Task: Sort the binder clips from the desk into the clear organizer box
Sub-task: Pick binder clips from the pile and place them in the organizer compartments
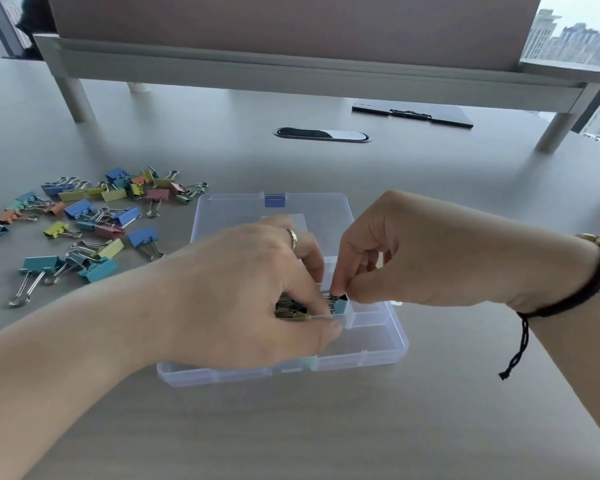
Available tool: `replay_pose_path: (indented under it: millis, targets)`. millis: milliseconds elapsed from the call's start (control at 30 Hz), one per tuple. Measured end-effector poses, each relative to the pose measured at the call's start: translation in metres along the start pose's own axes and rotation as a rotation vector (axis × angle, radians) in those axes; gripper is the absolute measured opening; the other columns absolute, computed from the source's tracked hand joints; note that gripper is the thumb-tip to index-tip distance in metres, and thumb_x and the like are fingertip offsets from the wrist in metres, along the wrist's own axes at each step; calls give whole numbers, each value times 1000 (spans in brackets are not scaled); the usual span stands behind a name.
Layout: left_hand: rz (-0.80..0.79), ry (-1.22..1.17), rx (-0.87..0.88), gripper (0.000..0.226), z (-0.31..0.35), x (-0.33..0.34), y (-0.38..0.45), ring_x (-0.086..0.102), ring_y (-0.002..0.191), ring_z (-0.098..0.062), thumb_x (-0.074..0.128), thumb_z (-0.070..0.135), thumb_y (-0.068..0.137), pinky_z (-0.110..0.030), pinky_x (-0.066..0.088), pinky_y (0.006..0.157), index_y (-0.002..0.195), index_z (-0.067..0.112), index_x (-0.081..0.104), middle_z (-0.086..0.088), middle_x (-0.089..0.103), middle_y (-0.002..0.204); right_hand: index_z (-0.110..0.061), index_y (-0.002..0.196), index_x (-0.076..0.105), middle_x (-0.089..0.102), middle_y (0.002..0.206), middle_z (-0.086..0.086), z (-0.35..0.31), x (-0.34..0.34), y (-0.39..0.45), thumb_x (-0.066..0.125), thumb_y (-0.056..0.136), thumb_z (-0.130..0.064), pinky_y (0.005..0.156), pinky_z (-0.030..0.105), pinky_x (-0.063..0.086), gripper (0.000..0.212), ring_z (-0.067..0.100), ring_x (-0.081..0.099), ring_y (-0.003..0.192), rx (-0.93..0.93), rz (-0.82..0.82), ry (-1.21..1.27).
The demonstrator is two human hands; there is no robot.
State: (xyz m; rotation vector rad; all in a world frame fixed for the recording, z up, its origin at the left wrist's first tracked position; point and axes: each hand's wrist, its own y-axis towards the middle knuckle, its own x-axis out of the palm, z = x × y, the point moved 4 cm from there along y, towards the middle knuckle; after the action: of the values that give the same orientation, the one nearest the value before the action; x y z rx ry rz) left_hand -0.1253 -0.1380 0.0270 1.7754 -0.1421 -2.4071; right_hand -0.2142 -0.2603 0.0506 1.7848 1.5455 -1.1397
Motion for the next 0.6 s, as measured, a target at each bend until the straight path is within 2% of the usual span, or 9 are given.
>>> replay_pose_path:
  millis: [167,333,500,600]
  targets:
    - [10,42,9,38,-1,-3,0,43,102,7,38,73,76,-7,30,65,95,59,69,23,57,97,-30,74,76,68,73,5,-3,-1,2,63,75,-21,40,12,31,16,5,38,38,-46,41,41]
    - [23,55,10,40,-2,-1,1,42,100,5,38,78,74,-11,31,72,92,60,69,25,56,98,-29,73,73,63,69,12,0,-2,7,61,76,-23,51,28,37,14,13,39,49,-66,145,105]
    - [62,9,30,37,-8,-2,2,45,102,2,48,75,74,-13,32,73,85,51,73,25,58,99,-29,72,72,60,57,6,1,-3,9,62,76,-19,50,27,39,15,12,42,46,-83,198,148]
    - [75,6,37,38,-8,-1,2,47,101,-1,49,75,74,-10,32,72,84,49,74,22,58,96,-31,76,71,61,58,5,1,-1,10,64,80,-16,48,26,37,18,11,40,44,-90,193,157]
